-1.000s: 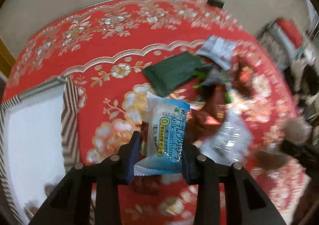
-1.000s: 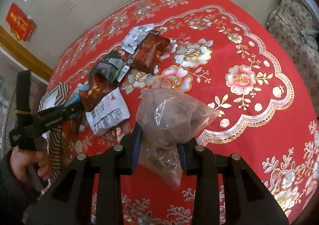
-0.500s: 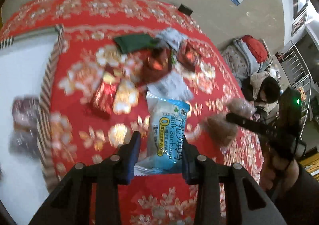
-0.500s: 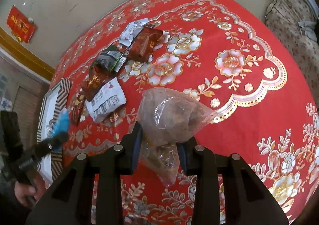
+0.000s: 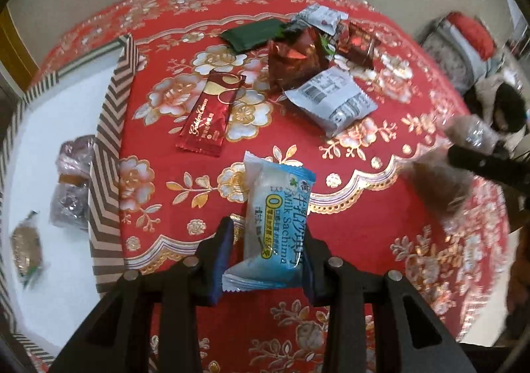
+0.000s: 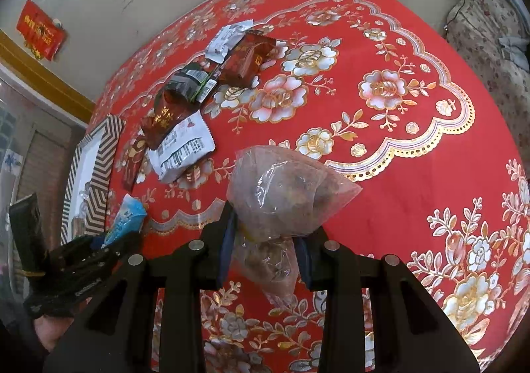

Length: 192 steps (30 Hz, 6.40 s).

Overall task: Organize snacks
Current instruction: 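Carry the nut bag and blue sachima pack into the white tray and release both, then grasp a red candy packet with the right gripper, then grasp the red chocolate bar with the left gripper while the right holds the candy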

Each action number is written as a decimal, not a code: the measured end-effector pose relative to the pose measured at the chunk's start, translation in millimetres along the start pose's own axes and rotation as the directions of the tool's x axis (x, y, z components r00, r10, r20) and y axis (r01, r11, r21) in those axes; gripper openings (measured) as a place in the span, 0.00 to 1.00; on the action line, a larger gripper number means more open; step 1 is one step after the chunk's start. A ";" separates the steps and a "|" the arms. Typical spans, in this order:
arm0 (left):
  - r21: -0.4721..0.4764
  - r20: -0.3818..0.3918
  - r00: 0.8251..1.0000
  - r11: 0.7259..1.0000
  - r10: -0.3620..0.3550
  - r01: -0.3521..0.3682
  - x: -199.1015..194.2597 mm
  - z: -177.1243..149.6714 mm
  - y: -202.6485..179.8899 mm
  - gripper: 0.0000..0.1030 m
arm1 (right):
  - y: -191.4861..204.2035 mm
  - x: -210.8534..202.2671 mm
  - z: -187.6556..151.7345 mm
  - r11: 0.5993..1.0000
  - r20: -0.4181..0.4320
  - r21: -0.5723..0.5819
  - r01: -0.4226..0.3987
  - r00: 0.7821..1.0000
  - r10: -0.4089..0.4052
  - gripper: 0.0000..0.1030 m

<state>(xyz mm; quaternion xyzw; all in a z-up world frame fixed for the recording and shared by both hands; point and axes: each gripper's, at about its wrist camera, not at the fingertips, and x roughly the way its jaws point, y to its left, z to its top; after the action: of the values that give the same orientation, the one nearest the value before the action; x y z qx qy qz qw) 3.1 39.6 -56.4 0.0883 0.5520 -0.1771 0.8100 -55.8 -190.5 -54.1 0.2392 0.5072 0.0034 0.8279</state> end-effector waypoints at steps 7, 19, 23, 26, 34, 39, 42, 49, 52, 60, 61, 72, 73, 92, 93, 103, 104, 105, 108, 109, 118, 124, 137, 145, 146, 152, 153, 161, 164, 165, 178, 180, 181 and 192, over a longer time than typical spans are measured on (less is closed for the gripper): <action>0.014 0.001 0.997 0.997 0.080 -0.080 0.4 -3.2 -6.3 0.39 | 3.1 -1.6 -2.7 1.000 -0.019 -0.027 0.010 1.000 -0.011 0.31; -0.008 -0.010 0.997 0.997 0.076 -0.076 -1.2 -5.6 -7.4 0.39 | 4.6 -3.4 -8.0 1.000 -0.034 -0.028 0.012 0.999 -0.013 0.31; -0.007 -0.013 0.997 0.997 0.076 -0.076 -0.9 -5.0 -6.7 0.39 | 5.8 -3.7 -9.0 0.999 -0.036 -0.031 0.012 0.999 -0.013 0.31; -0.007 -0.013 0.997 0.997 0.075 -0.075 -1.0 -4.7 -6.8 0.39 | 6.0 -3.8 -9.1 0.999 -0.037 -0.033 0.012 0.999 -0.013 0.31; -0.006 -0.013 0.997 0.997 0.073 -0.073 -0.8 -5.0 -7.1 0.39 | 6.8 -3.3 -9.0 0.999 -0.040 -0.035 0.014 0.999 -0.015 0.31; 0.000 -0.017 0.998 0.998 0.057 -0.057 -1.4 -5.4 -6.8 0.39 | 7.5 -3.3 -9.4 0.999 -0.039 -0.034 0.014 0.999 -0.015 0.31; 0.009 -0.020 0.999 0.999 0.046 -0.045 -2.5 -6.0 -8.5 0.39 | 7.5 -3.3 -9.5 0.999 -0.039 -0.034 0.013 0.999 -0.015 0.31; 0.026 -0.004 1.000 0.999 0.023 -0.023 -12.8 -7.1 -7.5 0.38 | 14.1 -2.8 -11.3 0.999 -0.034 -0.038 0.017 0.999 -0.018 0.31; 0.029 0.017 1.000 0.999 0.021 -0.021 -20.9 -5.8 -2.5 0.38 | 18.4 -3.0 -11.7 0.999 -0.031 -0.037 0.018 0.999 -0.019 0.31; -0.023 0.101 0.994 0.999 0.034 -0.032 -49.2 -8.2 36.7 0.38 | 68.1 1.2 -4.6 0.994 -0.035 -0.110 -0.025 0.999 0.022 0.26; -0.040 0.113 0.993 0.999 0.042 -0.037 -53.8 -9.3 45.0 0.38 | 83.2 2.8 -2.2 0.989 -0.037 -0.141 -0.042 0.999 0.037 0.26; -0.276 0.102 0.986 0.956 0.131 -0.098 -72.8 -49.7 154.2 0.38 | 228.5 20.3 13.1 0.904 -0.076 -0.355 -0.236 0.972 0.224 0.17; -0.287 0.093 0.987 0.953 0.129 -0.098 -71.0 -53.3 159.4 0.38 | 241.4 22.3 14.8 0.895 -0.082 -0.368 -0.253 0.967 0.240 0.17; -0.297 0.039 0.989 0.947 0.141 -0.123 -47.2 -57.2 178.9 0.45 | 342.9 110.2 20.7 0.841 -0.167 -0.489 -0.230 0.971 0.169 0.63; -0.303 0.029 0.989 0.945 0.142 -0.127 -45.9 -56.5 178.1 0.48 | 335.8 105.9 23.1 0.854 -0.146 -0.466 -0.232 0.972 0.184 0.64; -0.339 0.045 0.940 0.891 0.338 -0.303 -61.0 -46.3 163.0 0.94 | 233.8 68.2 18.5 0.935 -0.082 -0.289 -0.207 0.978 0.192 0.64; -0.353 0.048 0.935 0.881 0.352 -0.314 -62.5 -44.3 162.5 0.94 | 222.0 65.6 17.8 0.940 -0.069 -0.283 -0.190 0.982 0.178 0.64; -0.373 0.057 0.929 0.871 0.367 -0.321 -65.2 -43.5 163.9 0.94 | 204.0 60.0 16.8 0.947 -0.044 -0.274 -0.167 0.986 0.161 0.64; -0.415 0.108 0.919 0.857 0.379 -0.305 -76.6 -34.0 157.6 0.94 | 157.7 44.3 20.5 0.966 0.035 -0.244 -0.090 0.994 0.101 0.64; -0.417 0.132 0.919 0.862 0.371 -0.288 -80.1 -29.9 151.7 0.94 | 142.9 40.9 22.9 0.972 0.054 -0.225 -0.069 0.995 0.083 0.64; -0.148 0.184 0.974 0.983 0.135 -0.109 -62.5 4.5 52.0 0.94 | 33.5 27.3 78.0 0.999 0.119 -0.007 0.054 0.992 -0.053 0.64; -0.047 0.107 0.992 0.997 0.072 -0.067 -39.9 11.0 26.8 0.94 | 16.7 65.9 129.4 0.995 -0.003 0.092 0.025 1.000 -0.025 0.64; -0.125 0.088 0.995 0.991 0.048 -0.037 -4.7 53.0 50.2 0.94 | 52.4 105.3 167.5 0.968 0.003 -0.035 0.249 0.968 -0.249 0.32; -0.112 0.053 0.998 0.994 0.020 -0.013 21.9 79.3 52.4 0.86 | 25.4 67.0 126.7 0.974 0.016 -0.081 0.211 0.977 -0.210 0.32; -0.104 0.045 0.999 0.994 0.018 -0.013 24.9 79.6 50.7 0.81 | 21.8 63.1 117.9 0.975 0.015 -0.081 0.207 0.978 -0.206 0.32; -0.021 0.036 0.995 0.996 0.092 -0.091 34.7 75.4 35.4 0.75 | 3.2 32.4 65.9 0.982 0.011 -0.044 0.183 0.983 -0.183 0.32; -0.021 0.038 0.995 0.996 0.092 -0.091 34.4 75.0 35.3 0.75 | 2.9 31.3 60.0 0.982 0.012 -0.039 0.183 0.983 -0.182 0.32; -0.004 0.047 0.996 0.997 0.074 -0.074 24.4 65.6 27.4 0.27 | 8.2 26.3 29.9 0.984 -0.005 -0.043 0.173 0.985 -0.174 0.32; -0.017 0.036 0.999 0.999 0.038 -0.038 19.0 53.9 25.7 0.27 | 10.1 23.3 21.3 0.984 -0.015 -0.055 0.169 0.985 -0.170 0.32; -0.027 0.028 0.999 0.999 0.019 -0.018 16.4 48.7 25.4 0.27 | 10.8 22.3 18.5 0.984 -0.018 -0.057 0.168 0.985 -0.169 0.32; -0.034 -0.024 0.999 0.999 0.023 -0.023 -2.2 3.2 8.2 0.27 | 24.7 17.2 -7.1 0.981 -0.053 -0.111 0.159 0.985 -0.166 0.32; -0.044 -0.025 0.999 0.999 0.021 -0.022 -2.8 1.7 9.1 0.27 | 26.9 15.8 -9.7 0.980 -0.055 -0.122 0.160 0.984 -0.167 0.32; -0.044 -0.026 0.999 0.999 0.023 -0.024 -3.0 0.6 8.7 0.27 | 26.9 14.6 -10.7 0.979 -0.053 -0.123 0.162 0.984 -0.169 0.32; -0.045 -0.030 0.999 0.998 0.034 -0.036 -3.7 -4.0 4.0 0.27 | 18.4 8.3 -22.5 0.980 -0.065 -0.113 0.163 0.983 -0.171 0.32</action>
<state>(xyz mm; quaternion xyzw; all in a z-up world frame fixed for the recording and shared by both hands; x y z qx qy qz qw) 0.0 45.2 -54.7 0.0823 0.5660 -0.1491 0.8066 -66.3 -163.2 -62.1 0.1508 0.5552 -0.0299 0.8174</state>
